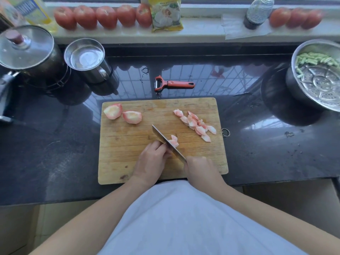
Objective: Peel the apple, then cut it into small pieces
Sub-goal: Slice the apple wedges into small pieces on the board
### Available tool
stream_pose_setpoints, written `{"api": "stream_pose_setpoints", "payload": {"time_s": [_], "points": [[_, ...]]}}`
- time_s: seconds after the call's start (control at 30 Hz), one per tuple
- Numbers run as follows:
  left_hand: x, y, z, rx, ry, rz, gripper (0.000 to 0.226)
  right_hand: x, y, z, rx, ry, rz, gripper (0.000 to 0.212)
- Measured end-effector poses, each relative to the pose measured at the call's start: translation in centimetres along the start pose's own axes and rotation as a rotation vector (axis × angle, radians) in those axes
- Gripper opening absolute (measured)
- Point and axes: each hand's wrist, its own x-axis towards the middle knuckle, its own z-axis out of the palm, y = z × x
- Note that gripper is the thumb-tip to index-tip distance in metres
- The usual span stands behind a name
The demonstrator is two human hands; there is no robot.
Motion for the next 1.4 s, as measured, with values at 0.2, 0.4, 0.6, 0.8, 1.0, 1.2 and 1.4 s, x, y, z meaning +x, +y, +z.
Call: {"api": "stream_pose_setpoints", "payload": {"time_s": [0.2, 0.4, 0.6, 0.8, 1.0, 1.2, 1.4], "points": [[-0.8, -0.2, 0.4, 0.03, 0.021, 0.018, 0.005, 0.5, -0.1, -0.3, 0.19, 0.091, 0.014, 0.028], [-0.6, -0.4, 0.8, 0.015, 0.008, -0.007, 0.017, -2.5, 2.0, -1.2, 0.122, 0.01, -0.022, 0.026], [-0.5, 0.0, 0.3, -0.007, 0.019, -0.002, 0.023, -2.3, 1.6, -1.2, 0.069, 0.005, -0.041, 0.026], [-0.5, -0.2, 0.3, 0.01, 0.004, 0.0, 0.018, -3.3, 2.9, -0.9, 0.033, -0.07, 0.022, 0.024], [-0.5, -0.2, 0.4, 0.019, 0.004, 0.013, 0.02, -0.4, 0.9, 0.2, -0.017, -0.039, -0.018, 0.014], [-0.9, -0.4, 0.5, 0.0, 0.021, 0.005, 0.011, 0.9, -0.2, 0.2, 0.136, 0.085, -0.006, 0.027], [-0.8, -0.4, 0.6, -0.007, 0.029, -0.004, 0.01, -2.4, 2.2, -0.2, 0.14, 0.034, -0.015, 0.027]]}}
